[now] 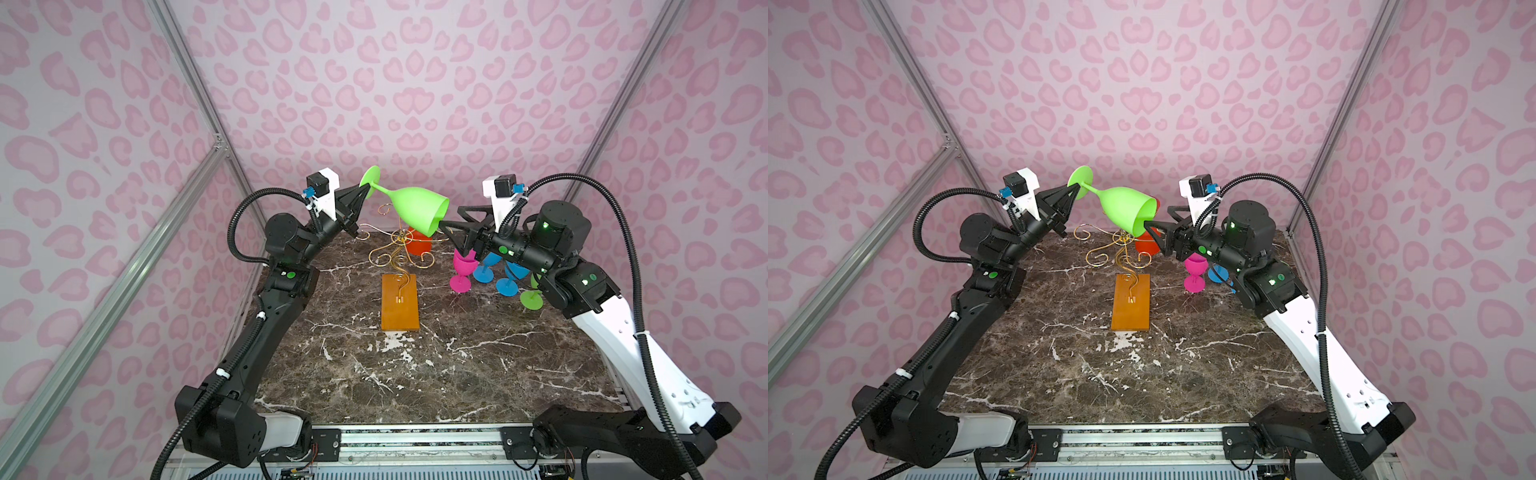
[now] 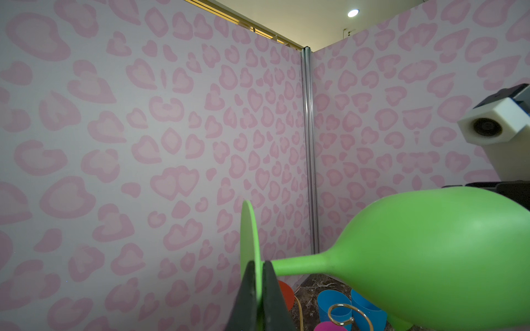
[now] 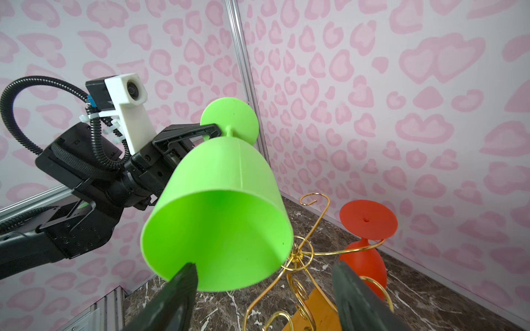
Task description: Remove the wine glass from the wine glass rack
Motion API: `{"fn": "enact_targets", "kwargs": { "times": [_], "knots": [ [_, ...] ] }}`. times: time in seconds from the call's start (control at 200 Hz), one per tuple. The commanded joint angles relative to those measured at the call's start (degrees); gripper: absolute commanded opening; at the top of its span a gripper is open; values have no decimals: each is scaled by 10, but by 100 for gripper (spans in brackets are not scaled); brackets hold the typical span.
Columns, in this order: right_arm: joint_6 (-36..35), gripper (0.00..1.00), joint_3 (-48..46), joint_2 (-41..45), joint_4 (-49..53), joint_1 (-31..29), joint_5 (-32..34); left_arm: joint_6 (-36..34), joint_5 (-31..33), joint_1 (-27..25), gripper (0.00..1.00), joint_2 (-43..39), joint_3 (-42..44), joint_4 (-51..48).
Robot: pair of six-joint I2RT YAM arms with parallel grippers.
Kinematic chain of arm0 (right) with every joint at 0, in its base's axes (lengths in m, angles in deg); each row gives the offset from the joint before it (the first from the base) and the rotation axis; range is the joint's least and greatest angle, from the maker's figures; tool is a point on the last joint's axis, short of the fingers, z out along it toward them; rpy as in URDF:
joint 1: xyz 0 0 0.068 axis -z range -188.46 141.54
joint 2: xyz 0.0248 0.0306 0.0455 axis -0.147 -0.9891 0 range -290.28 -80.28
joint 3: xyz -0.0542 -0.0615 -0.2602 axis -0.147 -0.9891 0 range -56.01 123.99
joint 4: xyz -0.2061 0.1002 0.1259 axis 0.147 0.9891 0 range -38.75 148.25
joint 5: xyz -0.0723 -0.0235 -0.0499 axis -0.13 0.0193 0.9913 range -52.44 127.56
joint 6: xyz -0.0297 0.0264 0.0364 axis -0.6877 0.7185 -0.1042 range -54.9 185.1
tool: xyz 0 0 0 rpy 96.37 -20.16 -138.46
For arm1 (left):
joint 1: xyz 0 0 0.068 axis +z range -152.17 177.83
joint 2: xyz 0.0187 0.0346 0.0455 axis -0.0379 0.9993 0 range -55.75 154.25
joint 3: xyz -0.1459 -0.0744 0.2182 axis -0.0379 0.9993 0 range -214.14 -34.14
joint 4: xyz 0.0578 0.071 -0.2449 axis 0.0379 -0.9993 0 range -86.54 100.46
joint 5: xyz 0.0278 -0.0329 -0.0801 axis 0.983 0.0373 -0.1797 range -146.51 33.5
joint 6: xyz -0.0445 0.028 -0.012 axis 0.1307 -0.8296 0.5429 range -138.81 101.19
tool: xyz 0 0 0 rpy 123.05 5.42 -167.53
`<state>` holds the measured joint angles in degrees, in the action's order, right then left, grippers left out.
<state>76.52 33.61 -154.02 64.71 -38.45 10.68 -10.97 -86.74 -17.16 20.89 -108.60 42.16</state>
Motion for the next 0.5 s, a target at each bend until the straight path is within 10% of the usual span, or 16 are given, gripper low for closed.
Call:
{"fn": "enact_targets", "kwargs": {
  "times": [0.0, 0.5],
  "knots": [
    [9, 72, 10, -18, -27, 0, -5, 13, -17, 1, 3, -9, 3, 24],
    [45, 29, 13, -50, -80, 0, -26, 53, -51, 1, 3, -16, 14, 19]
  ]
}}
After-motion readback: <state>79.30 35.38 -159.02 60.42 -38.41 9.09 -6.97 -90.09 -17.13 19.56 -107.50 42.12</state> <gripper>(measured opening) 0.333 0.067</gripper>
